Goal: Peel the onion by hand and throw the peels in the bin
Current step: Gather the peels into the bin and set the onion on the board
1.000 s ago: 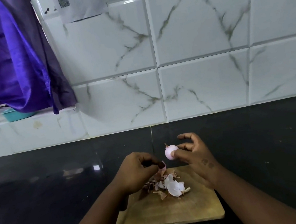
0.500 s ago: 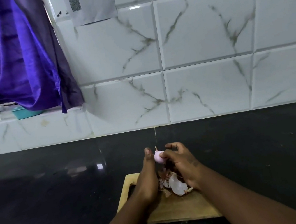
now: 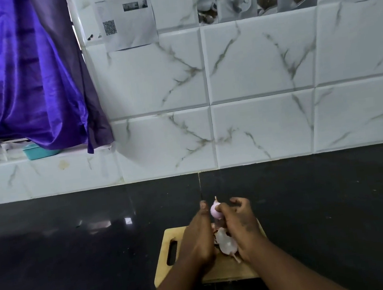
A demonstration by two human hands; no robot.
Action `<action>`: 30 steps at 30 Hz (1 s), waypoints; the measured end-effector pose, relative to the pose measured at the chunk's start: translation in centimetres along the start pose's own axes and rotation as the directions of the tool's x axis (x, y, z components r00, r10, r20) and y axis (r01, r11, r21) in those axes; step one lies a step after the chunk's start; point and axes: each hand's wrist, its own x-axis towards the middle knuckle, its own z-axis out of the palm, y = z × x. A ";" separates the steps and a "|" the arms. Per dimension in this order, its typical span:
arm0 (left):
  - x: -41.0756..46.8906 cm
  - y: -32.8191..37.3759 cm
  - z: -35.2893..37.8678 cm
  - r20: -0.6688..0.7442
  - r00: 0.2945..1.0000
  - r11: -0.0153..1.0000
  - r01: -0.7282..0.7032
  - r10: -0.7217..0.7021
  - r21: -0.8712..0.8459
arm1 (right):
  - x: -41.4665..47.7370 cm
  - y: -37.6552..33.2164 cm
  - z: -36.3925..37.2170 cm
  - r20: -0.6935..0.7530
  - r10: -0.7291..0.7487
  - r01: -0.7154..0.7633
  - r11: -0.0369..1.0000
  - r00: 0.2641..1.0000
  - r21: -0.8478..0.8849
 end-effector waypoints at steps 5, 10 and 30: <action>-1.1 0.7 2.2 -0.098 0.995 0.968 0.007 -0.032 -0.251 | -0.5 1.0 2.0 -0.017 0.040 -0.039 0.998 0.999 0.050; -2.7 2.3 2.6 -0.230 0.951 0.804 0.031 -0.207 -0.594 | -1.3 1.2 3.1 -0.036 0.119 -0.110 0.975 0.992 0.193; -13.5 0.8 -13.1 -0.332 0.898 0.145 -0.302 -0.290 -0.942 | -16.3 1.0 15.2 0.364 0.130 -0.367 0.593 0.922 0.716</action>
